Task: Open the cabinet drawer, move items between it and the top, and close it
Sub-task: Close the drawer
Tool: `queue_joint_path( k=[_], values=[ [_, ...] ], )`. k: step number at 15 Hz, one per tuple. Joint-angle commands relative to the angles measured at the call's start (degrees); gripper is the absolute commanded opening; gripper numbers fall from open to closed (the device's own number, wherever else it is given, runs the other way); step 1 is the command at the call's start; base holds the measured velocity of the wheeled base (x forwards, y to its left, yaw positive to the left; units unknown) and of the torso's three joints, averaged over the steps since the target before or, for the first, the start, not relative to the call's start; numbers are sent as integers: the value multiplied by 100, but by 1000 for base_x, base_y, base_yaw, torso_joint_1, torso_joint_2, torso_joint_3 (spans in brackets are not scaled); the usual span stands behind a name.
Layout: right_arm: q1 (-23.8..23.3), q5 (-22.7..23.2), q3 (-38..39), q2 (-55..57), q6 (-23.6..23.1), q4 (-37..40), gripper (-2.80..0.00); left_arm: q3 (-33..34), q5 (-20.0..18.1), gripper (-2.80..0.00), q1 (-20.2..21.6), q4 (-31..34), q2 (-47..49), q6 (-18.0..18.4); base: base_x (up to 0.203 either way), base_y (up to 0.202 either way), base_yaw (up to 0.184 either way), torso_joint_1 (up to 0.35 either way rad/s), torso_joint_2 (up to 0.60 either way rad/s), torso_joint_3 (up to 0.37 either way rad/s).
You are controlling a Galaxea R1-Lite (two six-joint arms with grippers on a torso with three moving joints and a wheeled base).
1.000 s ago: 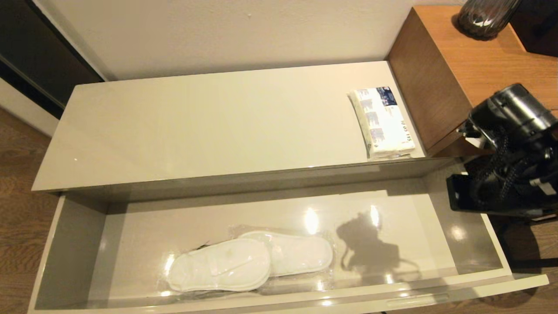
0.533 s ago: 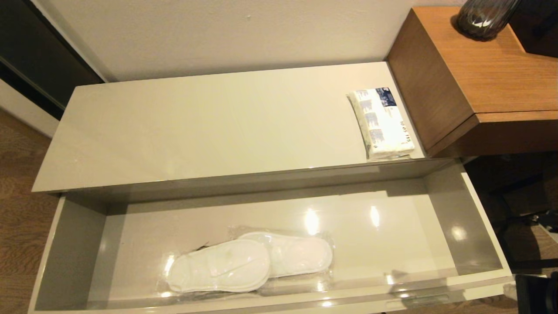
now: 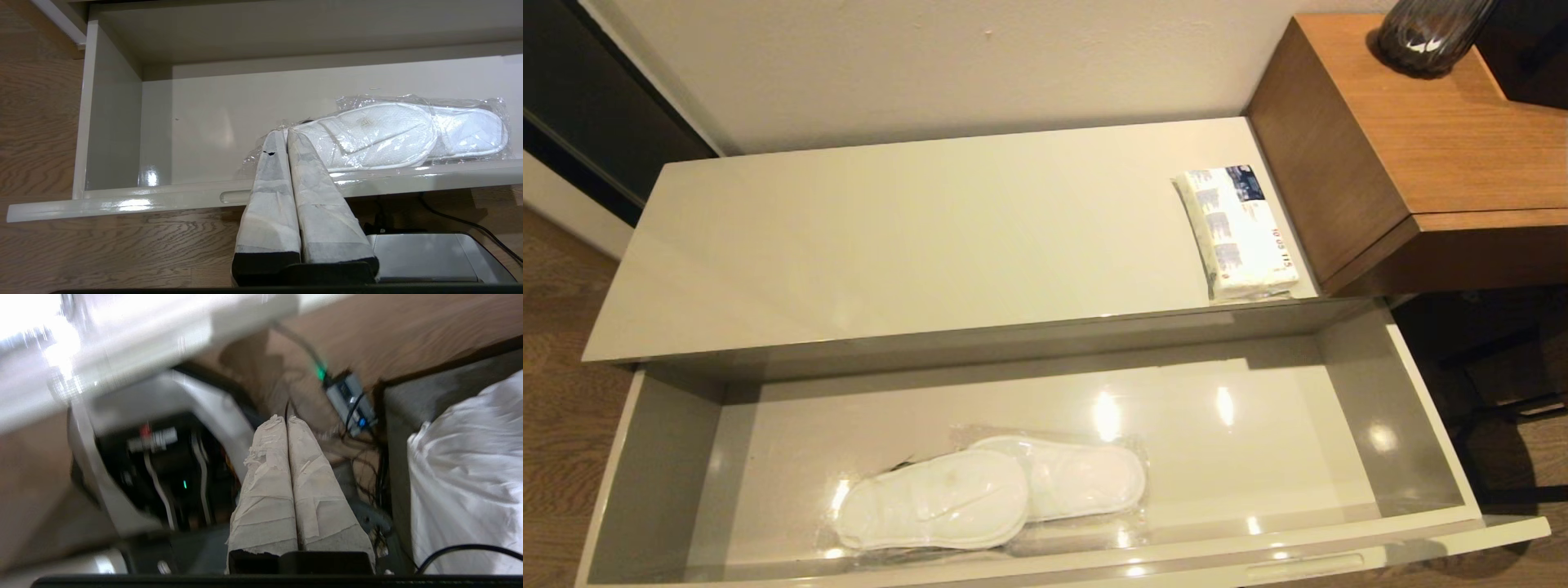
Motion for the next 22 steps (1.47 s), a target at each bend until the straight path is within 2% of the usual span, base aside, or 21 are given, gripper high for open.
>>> queue_joint_path(
  k=[1,4,7,11,13,17,20,22],
  values=[
    [19,488,210,93,-80,-103,-280,1,0,-280,2,-4,0,-5,0,0,0,0,0,0],
    [15,671,295,1208,-56,-792,-280,1,0,-280,2,-4,0,-5,0,0,0,0,0,0],
    [20,708,436,2753,1,-2070,-280,1,0,-280,2,-4,0,-5,0,0,0,0,0,0],
    [74,860,458,4357,282,-3369,-280,1,0,-280,2,-4,0,-5,0,0,0,0,0,0],
    [133,906,440,4709,466,-3971,-280,1,0,-280,2,-4,0,-5,0,0,0,0,0,0],
    [259,895,134,4705,717,-4016,-280,1,0,-280,2,-4,0,-5,0,0,0,0,0,0],
    [257,779,-514,4686,901,-3875,-280,1,0,-280,2,-4,0,-5,0,0,0,0,0,0],
    [255,500,-1185,4785,944,-3655,-280,1,0,-280,2,-4,0,3,0,0,0,0,0,0]
  ],
)
